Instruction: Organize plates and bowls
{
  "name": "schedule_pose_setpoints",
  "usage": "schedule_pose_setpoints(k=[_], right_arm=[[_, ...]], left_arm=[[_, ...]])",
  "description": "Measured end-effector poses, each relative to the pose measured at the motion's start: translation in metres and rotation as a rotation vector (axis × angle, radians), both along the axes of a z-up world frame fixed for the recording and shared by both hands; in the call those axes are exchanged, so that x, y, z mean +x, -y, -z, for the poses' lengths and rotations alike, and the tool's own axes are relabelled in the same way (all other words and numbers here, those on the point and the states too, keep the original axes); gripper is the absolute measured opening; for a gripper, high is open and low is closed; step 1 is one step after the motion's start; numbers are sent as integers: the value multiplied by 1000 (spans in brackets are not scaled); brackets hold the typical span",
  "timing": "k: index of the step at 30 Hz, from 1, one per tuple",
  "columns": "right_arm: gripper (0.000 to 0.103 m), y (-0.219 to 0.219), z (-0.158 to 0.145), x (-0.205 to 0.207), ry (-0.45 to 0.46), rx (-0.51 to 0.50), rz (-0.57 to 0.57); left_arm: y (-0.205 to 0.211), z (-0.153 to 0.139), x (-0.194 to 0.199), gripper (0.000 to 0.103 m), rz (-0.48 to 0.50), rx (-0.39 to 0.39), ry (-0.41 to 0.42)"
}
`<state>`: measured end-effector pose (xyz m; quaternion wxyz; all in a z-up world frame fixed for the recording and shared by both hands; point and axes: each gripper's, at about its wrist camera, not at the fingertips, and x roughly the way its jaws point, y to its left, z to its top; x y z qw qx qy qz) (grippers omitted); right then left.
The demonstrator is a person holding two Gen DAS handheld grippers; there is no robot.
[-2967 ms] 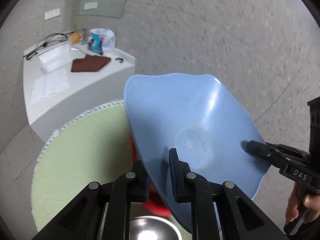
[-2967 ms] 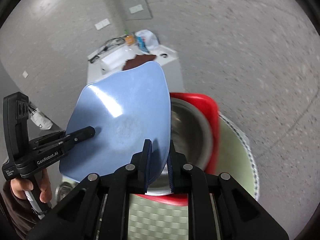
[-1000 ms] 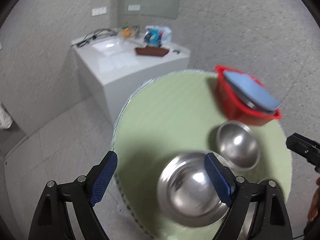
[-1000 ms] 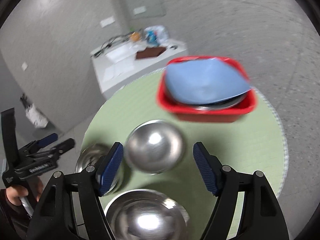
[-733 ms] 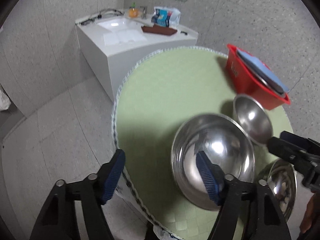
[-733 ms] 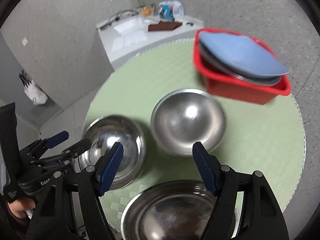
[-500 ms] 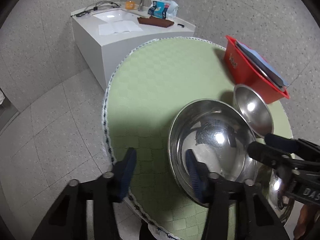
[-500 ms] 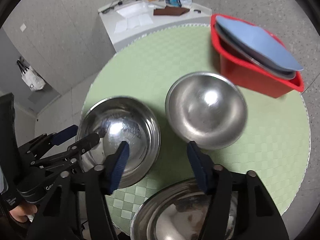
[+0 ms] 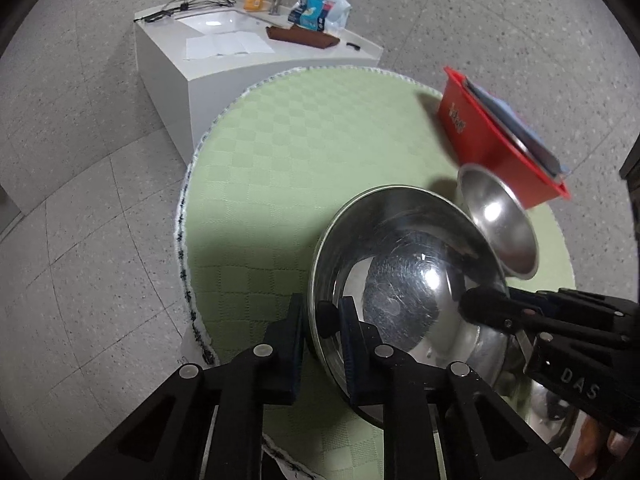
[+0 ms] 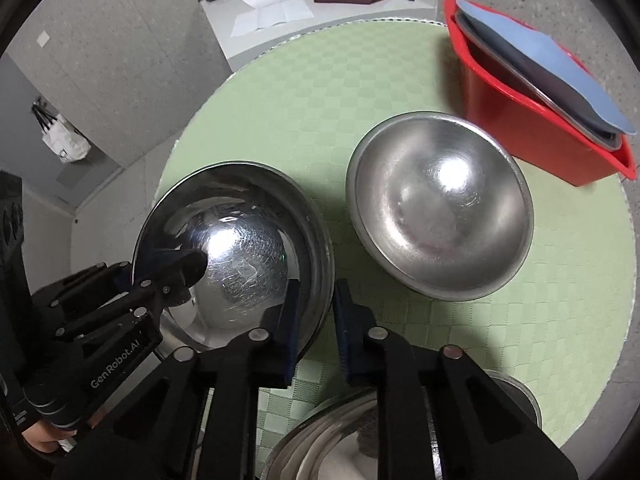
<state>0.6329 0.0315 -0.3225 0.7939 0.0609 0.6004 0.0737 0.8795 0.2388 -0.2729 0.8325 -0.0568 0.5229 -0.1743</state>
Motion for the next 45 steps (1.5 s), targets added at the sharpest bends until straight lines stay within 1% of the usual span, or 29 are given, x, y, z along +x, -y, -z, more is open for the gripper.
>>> schedule_pose_setpoints(k=[2, 5, 8, 9, 11, 12, 15, 18, 21, 25, 28, 31, 33, 38, 39, 41, 44, 45], right_arm=[[12, 3, -6, 0, 16, 21, -4], [12, 11, -27, -6, 68, 53, -15], [12, 24, -61, -16, 154, 73, -22], [12, 31, -75, -21, 187, 80, -27], [12, 44, -93, -33, 224, 86, -28], [12, 54, -103, -41, 241, 91, -27], [12, 73, -112, -59, 251, 96, -27], [12, 90, -107, -79, 231, 82, -35], [12, 105, -88, -96, 179, 89, -36], [12, 113, -62, -106, 116, 96, -46], [12, 115, -50, -110, 92, 93, -56], [12, 115, -41, -112, 82, 79, -68], [12, 116, -35, -112, 75, 75, -71], [13, 115, -32, -113, 81, 58, -76], [15, 114, -32, -113, 83, 59, -77], [15, 113, -32, -115, 82, 59, -77], [15, 111, -33, -116, 79, 59, -75], [15, 111, -32, -116, 71, 63, -73]], left_arm=[[0, -12, -7, 13, -13, -4, 26], [4, -41, -19, 13, -37, -7, 92], [11, -75, -36, 13, -55, -33, 167], [15, -82, -42, 13, -57, -41, 181], [28, -98, -56, 13, -48, -56, 207], [33, -102, -63, 13, -42, -59, 213], [51, -103, -84, 13, -21, -67, 200], [70, -90, -101, 13, -2, -50, 157], [84, -78, -109, 13, -3, -26, 119], [108, -65, -115, 13, -17, 15, 71], [122, -54, -114, 13, -27, 41, 45], [131, -48, -113, 13, -26, 64, 40], [138, -50, -113, 13, -20, 83, 58], [151, -44, -113, 20, -11, 116, 74], [155, -45, -113, 20, -6, 129, 76], [152, -43, -121, 20, 9, 159, 92], [159, -44, -123, 26, 26, 181, 100], [160, -45, -125, 30, 32, 184, 105]])
